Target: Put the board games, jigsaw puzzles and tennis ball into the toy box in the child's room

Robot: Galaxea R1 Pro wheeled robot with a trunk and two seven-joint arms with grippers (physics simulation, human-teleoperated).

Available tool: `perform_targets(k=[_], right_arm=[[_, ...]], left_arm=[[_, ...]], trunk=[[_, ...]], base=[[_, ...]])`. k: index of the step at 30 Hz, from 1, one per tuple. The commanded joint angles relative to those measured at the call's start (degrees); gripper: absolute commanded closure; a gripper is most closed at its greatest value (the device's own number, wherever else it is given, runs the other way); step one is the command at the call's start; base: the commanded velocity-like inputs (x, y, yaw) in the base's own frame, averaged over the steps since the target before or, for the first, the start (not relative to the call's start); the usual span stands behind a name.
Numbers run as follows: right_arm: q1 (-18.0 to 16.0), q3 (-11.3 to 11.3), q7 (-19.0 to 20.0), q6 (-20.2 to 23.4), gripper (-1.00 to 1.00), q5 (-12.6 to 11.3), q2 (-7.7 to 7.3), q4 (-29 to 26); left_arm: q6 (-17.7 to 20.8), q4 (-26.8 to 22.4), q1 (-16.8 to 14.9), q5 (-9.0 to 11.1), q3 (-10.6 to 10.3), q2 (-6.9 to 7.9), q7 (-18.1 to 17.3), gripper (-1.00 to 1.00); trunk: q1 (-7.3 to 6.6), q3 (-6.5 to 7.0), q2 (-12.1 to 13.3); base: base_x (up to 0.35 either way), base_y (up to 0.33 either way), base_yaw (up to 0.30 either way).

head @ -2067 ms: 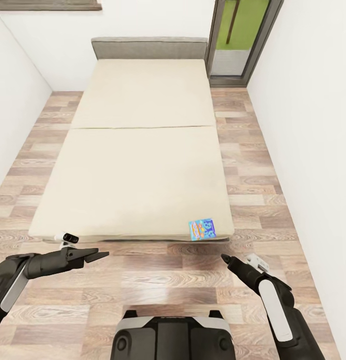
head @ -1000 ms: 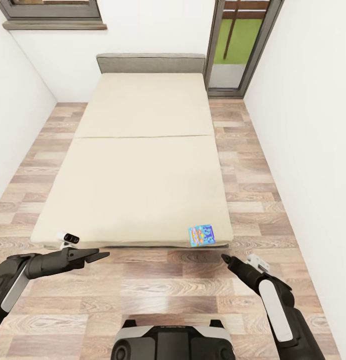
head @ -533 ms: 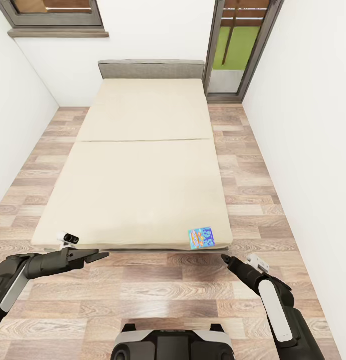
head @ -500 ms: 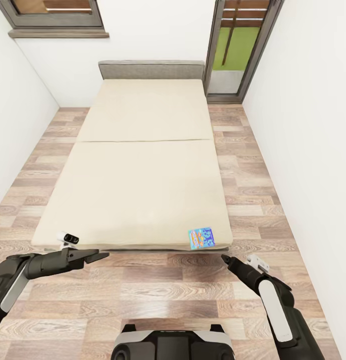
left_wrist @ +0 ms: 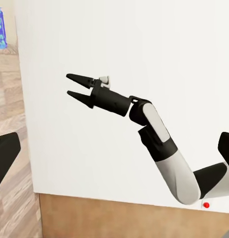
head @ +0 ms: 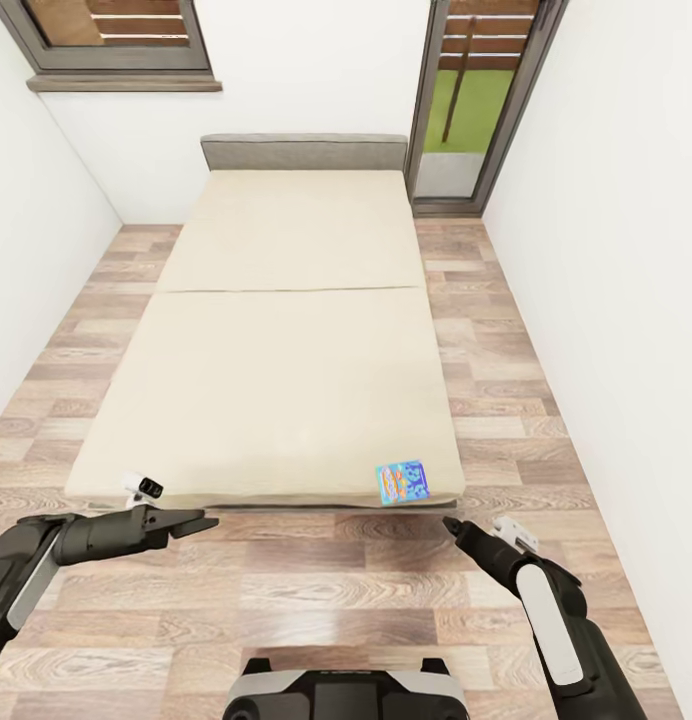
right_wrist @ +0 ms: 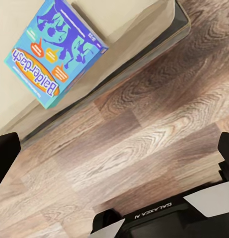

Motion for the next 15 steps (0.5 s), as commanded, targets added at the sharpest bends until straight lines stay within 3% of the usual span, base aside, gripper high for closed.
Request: perform_targets(k=[1, 10, 15], right_arm=[[0.0, -0.1, -0.5, 0.2, -1.0, -0.6, 0.04, 0.0], [-0.1, -0.1, -0.4, -2.1, -1.0, -0.6, 0.01, 0.7], [-0.1, 0.0, -0.4, -2.4, -1.0, -0.7, -1.34, 0.8]], left_arm=[[0.6, 0.1, 0.0, 0.0, 0.0, 0.04, -0.2, -1.0], [0.6, 1.0, 0.0, -0.1, 0.8, 1.24, -0.3, -1.0], [0.6, 1.0, 0.0, -0.1, 0.9, 1.18, -0.4, -1.0]], trunk=[[0.03, 0.02, -0.1], [0.03, 0.88, -0.1], [0.03, 1.35, -0.1]], base=[[0.0, 0.0, 0.0], [0.0, 0.0, 0.0], [0.0, 0.0, 0.0]])
